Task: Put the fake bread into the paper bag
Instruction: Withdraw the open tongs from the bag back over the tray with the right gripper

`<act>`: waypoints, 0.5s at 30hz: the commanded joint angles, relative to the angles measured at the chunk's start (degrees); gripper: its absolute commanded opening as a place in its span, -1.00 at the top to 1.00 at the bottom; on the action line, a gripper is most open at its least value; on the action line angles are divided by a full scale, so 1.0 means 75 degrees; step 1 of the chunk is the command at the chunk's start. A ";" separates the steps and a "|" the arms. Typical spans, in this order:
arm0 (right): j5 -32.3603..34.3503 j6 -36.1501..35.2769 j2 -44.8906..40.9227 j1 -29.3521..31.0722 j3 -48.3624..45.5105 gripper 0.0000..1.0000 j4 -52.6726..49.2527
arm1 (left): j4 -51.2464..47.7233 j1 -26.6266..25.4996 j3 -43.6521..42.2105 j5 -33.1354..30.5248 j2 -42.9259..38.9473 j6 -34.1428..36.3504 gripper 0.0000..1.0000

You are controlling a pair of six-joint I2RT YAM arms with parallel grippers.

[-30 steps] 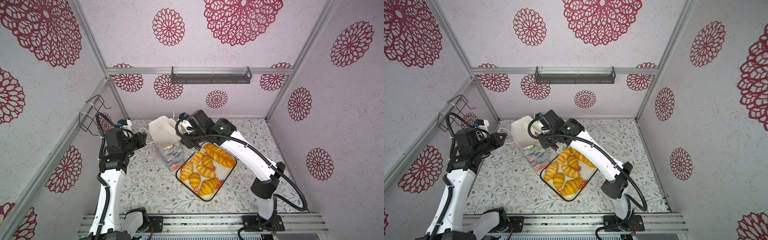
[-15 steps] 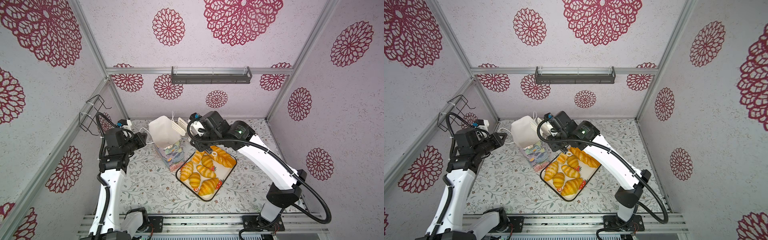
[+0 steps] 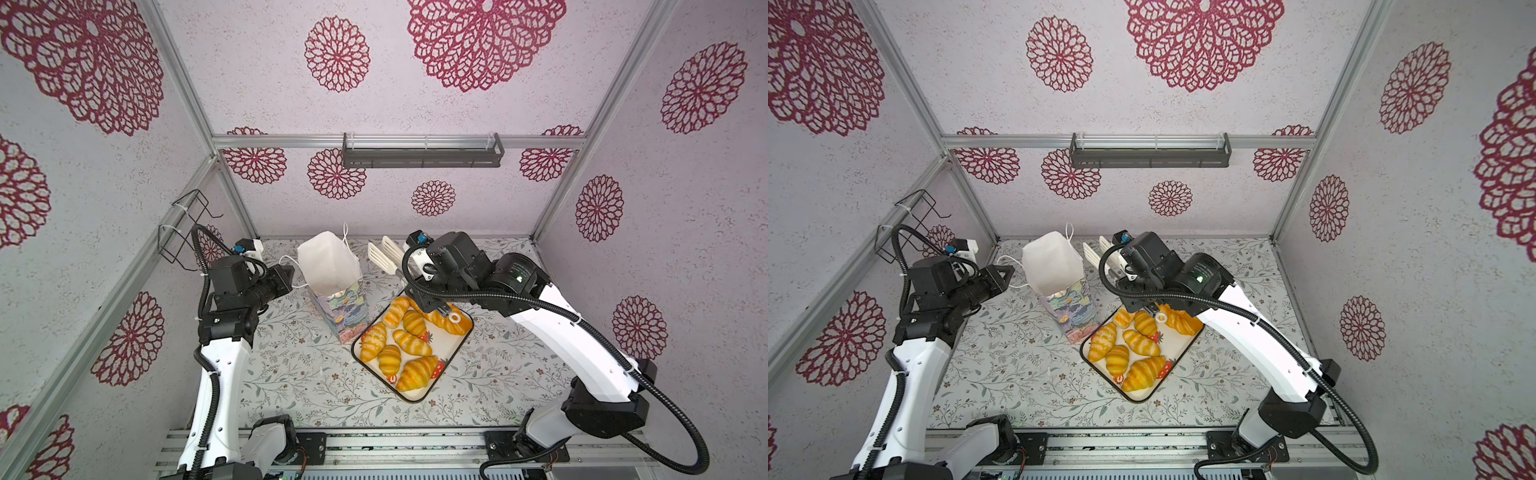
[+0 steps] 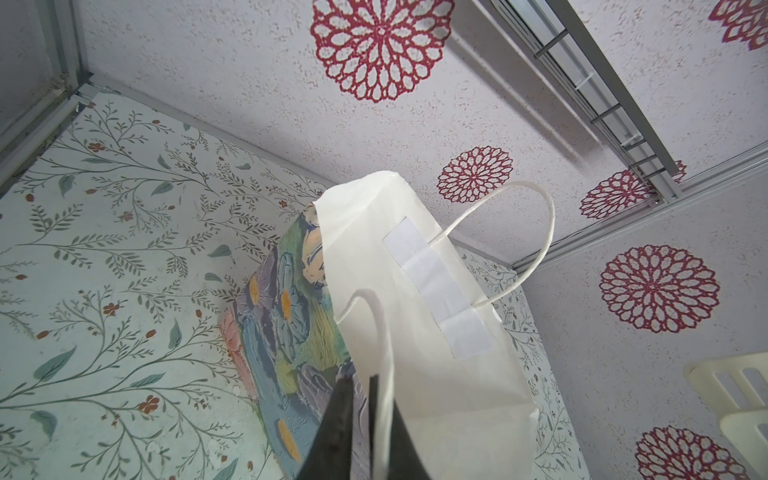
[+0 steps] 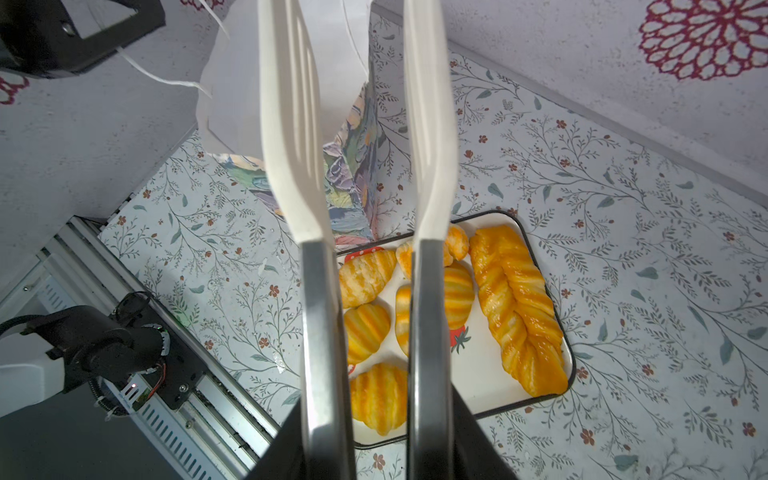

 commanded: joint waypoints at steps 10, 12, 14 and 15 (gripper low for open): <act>0.0601 0.0638 -0.1259 -0.0078 -0.1348 0.19 -0.0237 | 0.0148 0.0006 0.0000 0.0087 -0.0004 0.0009 0.72; 0.0612 0.0725 -0.1382 -0.0090 -0.1554 0.20 -0.0272 | 0.0149 0.0006 -0.0003 0.0087 -0.0004 0.0004 0.69; 0.0612 0.0808 -0.1499 -0.0116 -0.1739 0.20 -0.0294 | 0.0155 -0.0004 -0.0008 0.0097 -0.0003 -0.0005 0.63; 0.0591 0.0856 -0.1544 -0.0133 -0.1846 0.19 -0.0308 | 0.0155 0.0006 0.0001 0.0109 -0.0014 0.0000 0.60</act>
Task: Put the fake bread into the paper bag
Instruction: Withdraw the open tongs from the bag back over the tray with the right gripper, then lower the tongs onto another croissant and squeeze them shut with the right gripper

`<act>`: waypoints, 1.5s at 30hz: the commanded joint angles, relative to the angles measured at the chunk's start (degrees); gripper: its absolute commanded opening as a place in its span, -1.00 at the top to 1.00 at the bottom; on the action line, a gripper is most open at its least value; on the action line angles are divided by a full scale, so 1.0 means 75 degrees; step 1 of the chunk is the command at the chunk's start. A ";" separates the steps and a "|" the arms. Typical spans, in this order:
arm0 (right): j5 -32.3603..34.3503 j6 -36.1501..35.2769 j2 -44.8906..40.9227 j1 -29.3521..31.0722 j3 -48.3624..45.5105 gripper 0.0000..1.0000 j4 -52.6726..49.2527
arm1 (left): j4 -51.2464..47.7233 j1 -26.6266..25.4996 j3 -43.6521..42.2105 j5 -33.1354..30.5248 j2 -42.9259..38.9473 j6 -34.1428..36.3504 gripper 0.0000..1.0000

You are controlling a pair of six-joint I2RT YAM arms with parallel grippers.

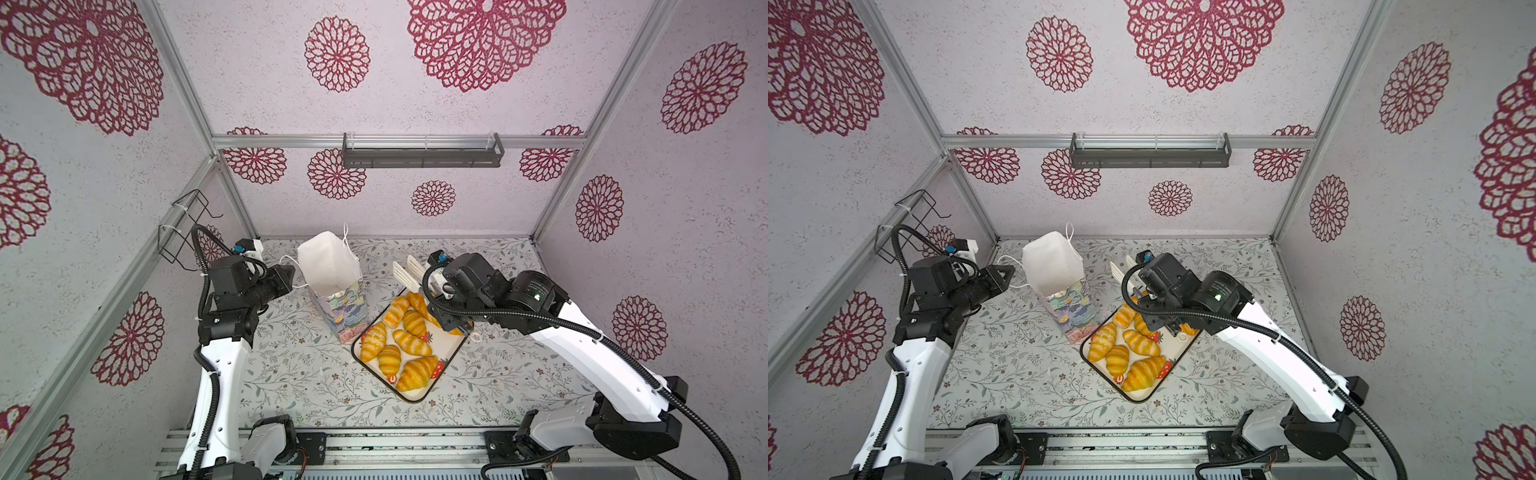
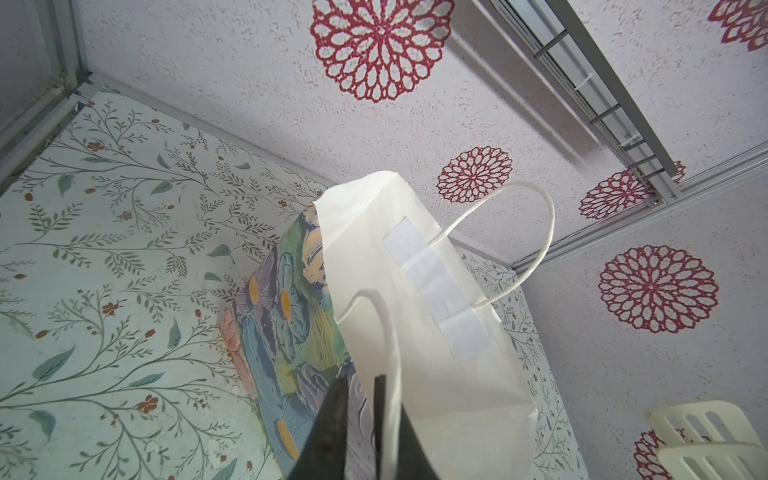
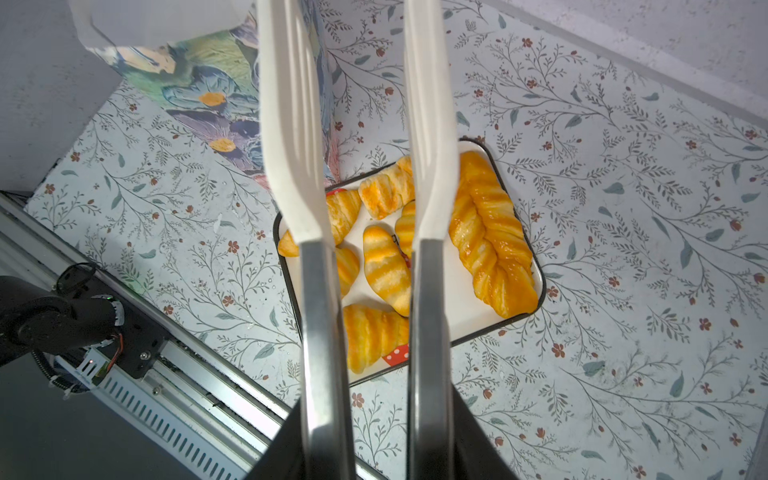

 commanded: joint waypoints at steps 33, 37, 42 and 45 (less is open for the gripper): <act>-0.0814 0.0607 -0.0964 -0.0663 -0.3326 -0.06 0.0850 | 0.0211 -0.0006 -0.0033 0.0204 0.0015 -0.0029 0.34; -0.0943 0.0596 -0.0890 -0.0836 -0.3539 -0.08 0.1066 | 0.0216 -0.0022 -0.0024 0.0211 0.0021 -0.0019 0.32; -0.1059 0.0519 -0.0668 -0.0969 -0.3661 -0.08 0.1299 | 0.0209 -0.0019 -0.0022 0.0238 0.0036 -0.0027 0.49; -0.1142 0.0470 -0.0527 -0.1020 -0.3743 -0.08 0.1472 | 0.0213 -0.0029 -0.0023 0.0257 0.0034 -0.0025 0.53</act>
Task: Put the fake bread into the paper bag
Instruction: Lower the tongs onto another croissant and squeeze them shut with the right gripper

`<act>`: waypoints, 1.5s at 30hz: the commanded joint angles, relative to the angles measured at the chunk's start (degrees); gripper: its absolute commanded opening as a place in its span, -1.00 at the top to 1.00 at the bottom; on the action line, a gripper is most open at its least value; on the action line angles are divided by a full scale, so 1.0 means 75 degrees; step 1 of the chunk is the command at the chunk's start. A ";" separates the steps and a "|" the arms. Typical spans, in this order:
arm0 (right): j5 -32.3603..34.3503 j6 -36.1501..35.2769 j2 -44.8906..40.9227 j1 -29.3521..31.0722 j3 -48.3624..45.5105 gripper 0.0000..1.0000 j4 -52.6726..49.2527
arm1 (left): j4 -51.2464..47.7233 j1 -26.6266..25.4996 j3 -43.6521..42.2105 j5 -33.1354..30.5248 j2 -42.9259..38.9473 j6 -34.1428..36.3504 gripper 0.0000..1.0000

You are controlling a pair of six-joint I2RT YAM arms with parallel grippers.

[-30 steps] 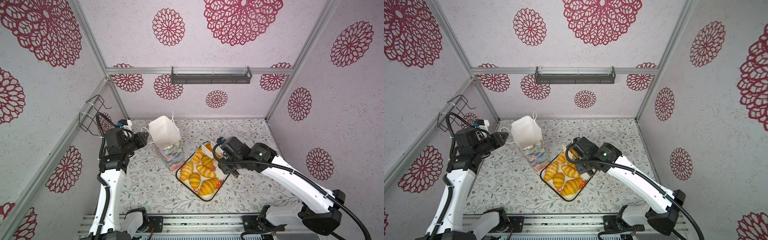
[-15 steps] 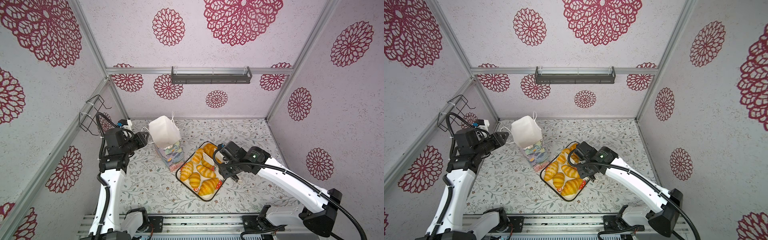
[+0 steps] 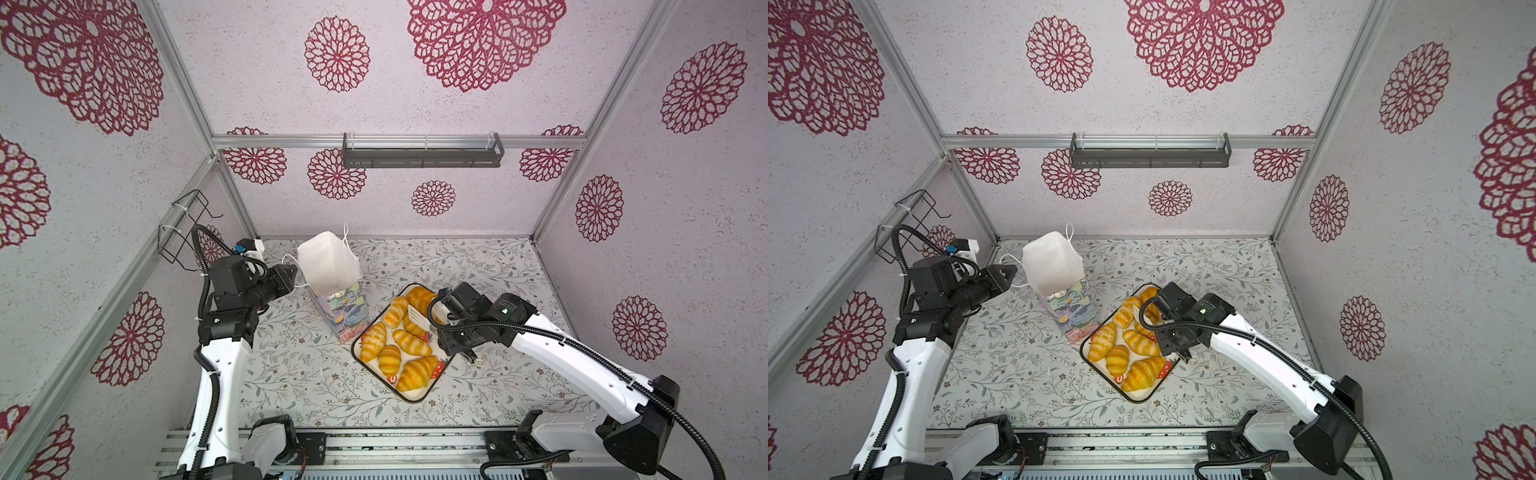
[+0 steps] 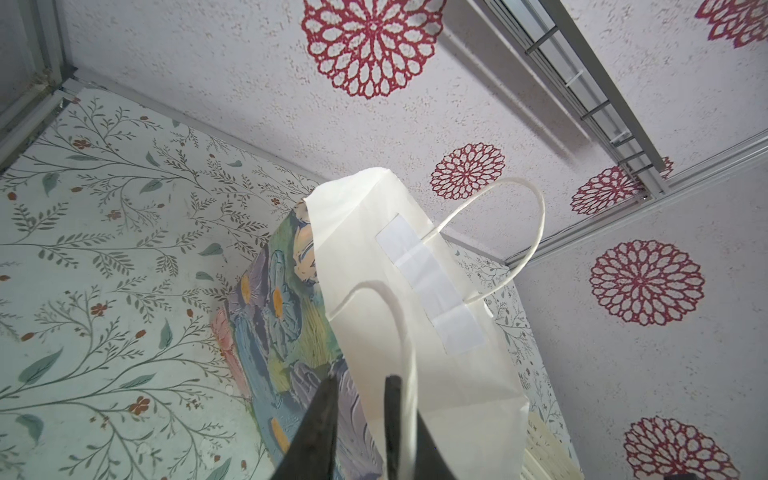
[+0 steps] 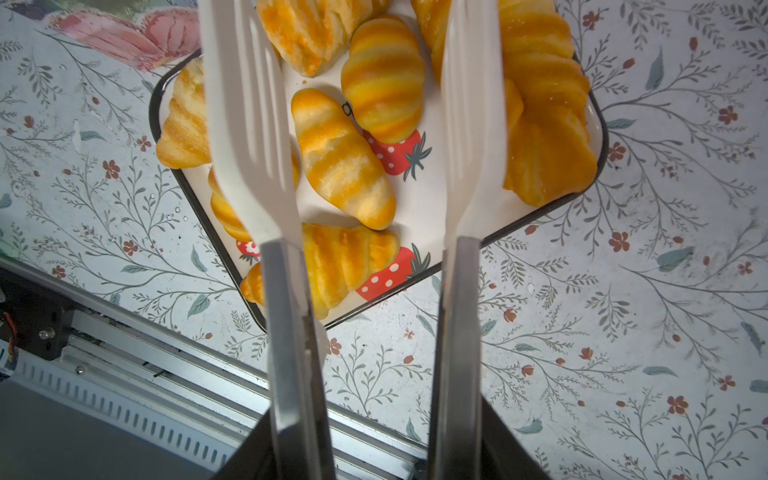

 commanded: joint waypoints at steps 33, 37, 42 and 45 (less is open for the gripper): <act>-0.0688 -0.0451 0.1450 -0.0730 -0.0595 -0.10 0.1518 | 0.0166 -0.0020 -0.0022 0.0062 0.0062 0.0050 0.46; -0.0731 -0.0482 0.1590 -0.0783 -0.0551 -0.10 0.1583 | 0.0172 -0.0016 -0.0022 0.0047 0.0071 0.0061 0.45; -0.0792 -0.0509 0.1724 -0.0806 -0.0514 -0.10 0.1631 | 0.0172 -0.0013 -0.0031 0.0047 0.0067 0.0062 0.42; -0.0817 -0.0524 0.1794 -0.0807 -0.0478 -0.10 0.1665 | 0.0172 -0.0022 -0.0023 0.0047 0.0068 0.0061 0.41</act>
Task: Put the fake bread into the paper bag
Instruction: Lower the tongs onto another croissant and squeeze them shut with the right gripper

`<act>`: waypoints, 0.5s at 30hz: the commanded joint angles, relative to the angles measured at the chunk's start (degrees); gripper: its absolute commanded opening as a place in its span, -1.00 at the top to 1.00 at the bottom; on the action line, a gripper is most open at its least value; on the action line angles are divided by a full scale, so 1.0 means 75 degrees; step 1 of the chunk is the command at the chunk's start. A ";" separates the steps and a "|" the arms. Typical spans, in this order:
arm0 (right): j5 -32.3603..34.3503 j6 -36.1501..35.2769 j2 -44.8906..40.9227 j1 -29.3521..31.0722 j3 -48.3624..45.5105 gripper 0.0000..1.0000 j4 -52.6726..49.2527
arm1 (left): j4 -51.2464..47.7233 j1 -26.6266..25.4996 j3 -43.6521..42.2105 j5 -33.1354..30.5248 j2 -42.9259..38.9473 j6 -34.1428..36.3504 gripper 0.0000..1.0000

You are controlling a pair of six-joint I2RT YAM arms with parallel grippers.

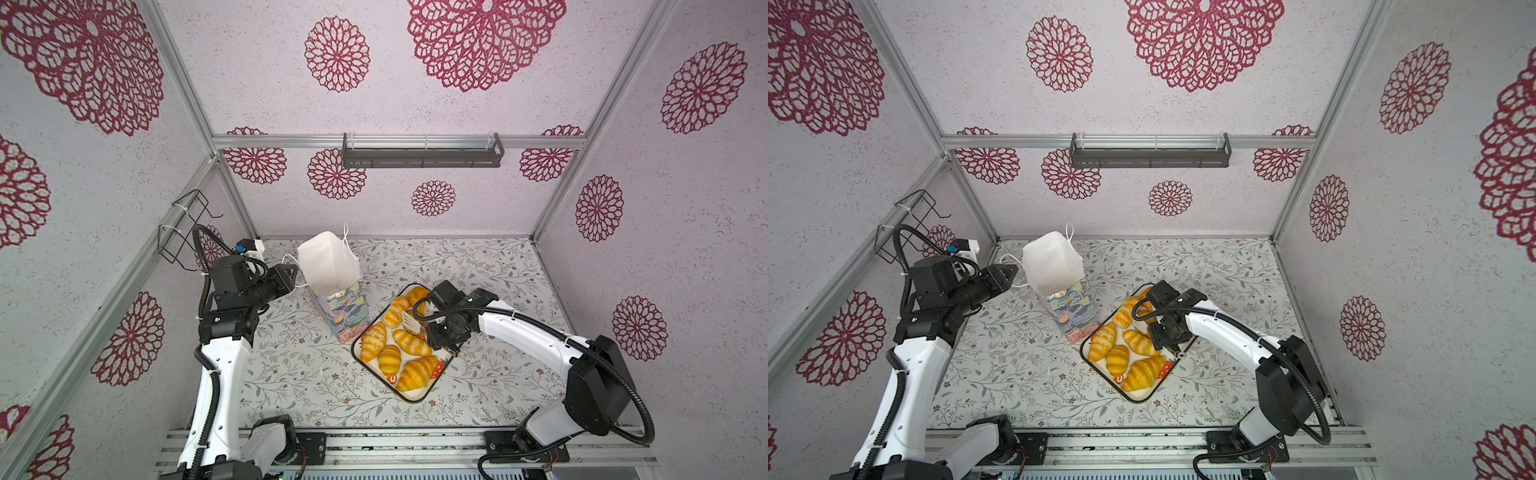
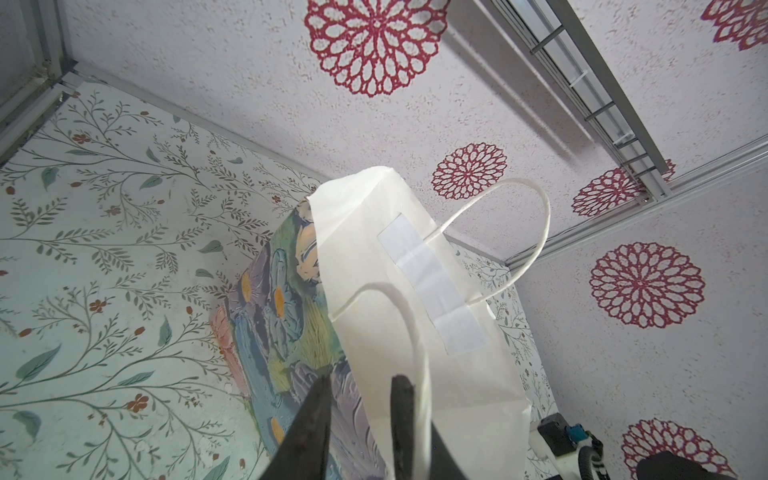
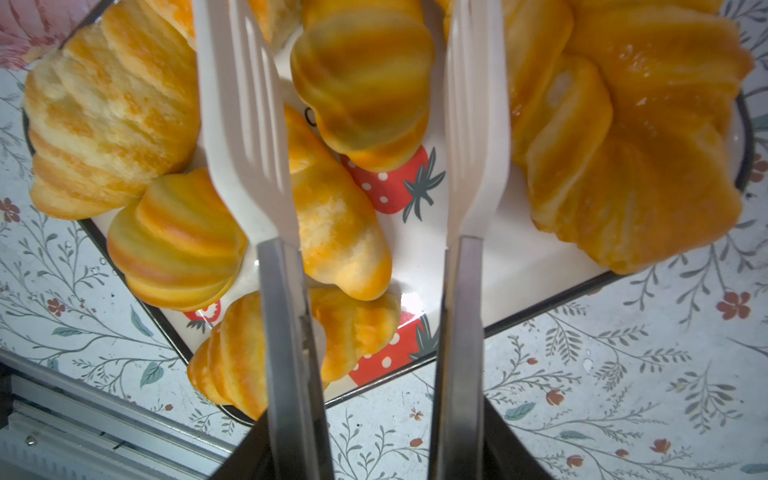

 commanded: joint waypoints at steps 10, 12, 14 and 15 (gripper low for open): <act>-0.0077 -0.0116 0.0194 -0.0043 0.0215 -0.10 0.0207 | 0.0172 -0.0010 -0.0011 0.0055 0.0013 0.0057 0.41; -0.0053 -0.0116 0.0201 -0.0043 0.0216 -0.09 0.0236 | 0.0164 -0.0001 -0.0016 0.0050 0.0005 0.0063 0.40; -0.0047 -0.0116 0.0204 -0.0043 0.0216 -0.07 0.0249 | 0.0158 -0.0006 -0.0023 0.0052 0.0009 0.0058 0.40; -0.0013 -0.0114 0.0213 -0.0043 0.0216 -0.05 0.0251 | 0.0155 -0.0005 -0.0021 0.0059 0.0020 0.0063 0.40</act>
